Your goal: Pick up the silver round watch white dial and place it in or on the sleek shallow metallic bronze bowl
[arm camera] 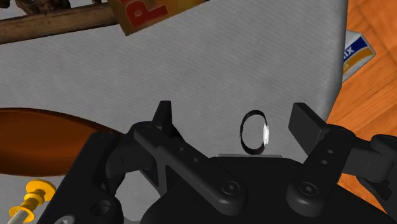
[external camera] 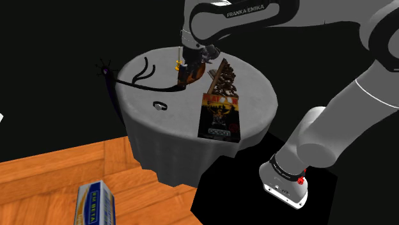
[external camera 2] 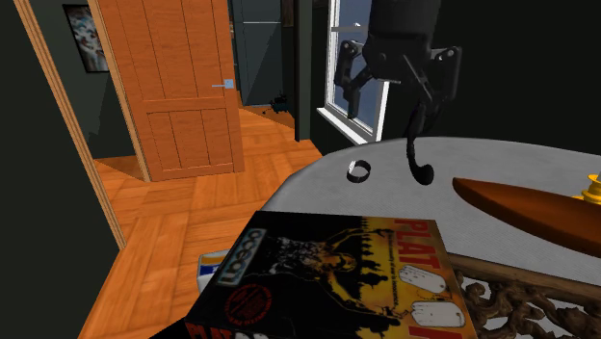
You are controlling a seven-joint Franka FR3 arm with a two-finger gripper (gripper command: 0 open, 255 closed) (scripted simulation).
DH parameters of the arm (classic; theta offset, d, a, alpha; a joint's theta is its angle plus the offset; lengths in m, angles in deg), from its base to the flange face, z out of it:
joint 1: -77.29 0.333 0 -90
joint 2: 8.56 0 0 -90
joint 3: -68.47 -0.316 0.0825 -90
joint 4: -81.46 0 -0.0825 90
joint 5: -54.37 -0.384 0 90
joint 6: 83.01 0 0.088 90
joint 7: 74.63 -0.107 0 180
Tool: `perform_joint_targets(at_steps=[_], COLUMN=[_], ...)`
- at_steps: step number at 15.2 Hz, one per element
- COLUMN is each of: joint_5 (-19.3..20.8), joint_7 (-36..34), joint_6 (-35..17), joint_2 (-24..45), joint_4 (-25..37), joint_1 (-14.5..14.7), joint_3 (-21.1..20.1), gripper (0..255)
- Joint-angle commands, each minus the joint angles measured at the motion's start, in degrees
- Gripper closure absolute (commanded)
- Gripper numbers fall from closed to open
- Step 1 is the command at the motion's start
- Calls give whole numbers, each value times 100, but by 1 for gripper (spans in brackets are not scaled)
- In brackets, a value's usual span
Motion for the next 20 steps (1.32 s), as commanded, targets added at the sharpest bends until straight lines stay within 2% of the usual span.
perform_joint_targets(at_steps=[1, 11, 20], joint_5=[-50, -140, -127], joint_7=[-15, -162, -171], joint_6=[-114, -280, -790], joint_2=[409, 2468, 2697], joint_4=[269, 2043, 1763], joint_1=[57, 383, 421], joint_3=[-58, -340, -347], gripper=[0, 0, 0])
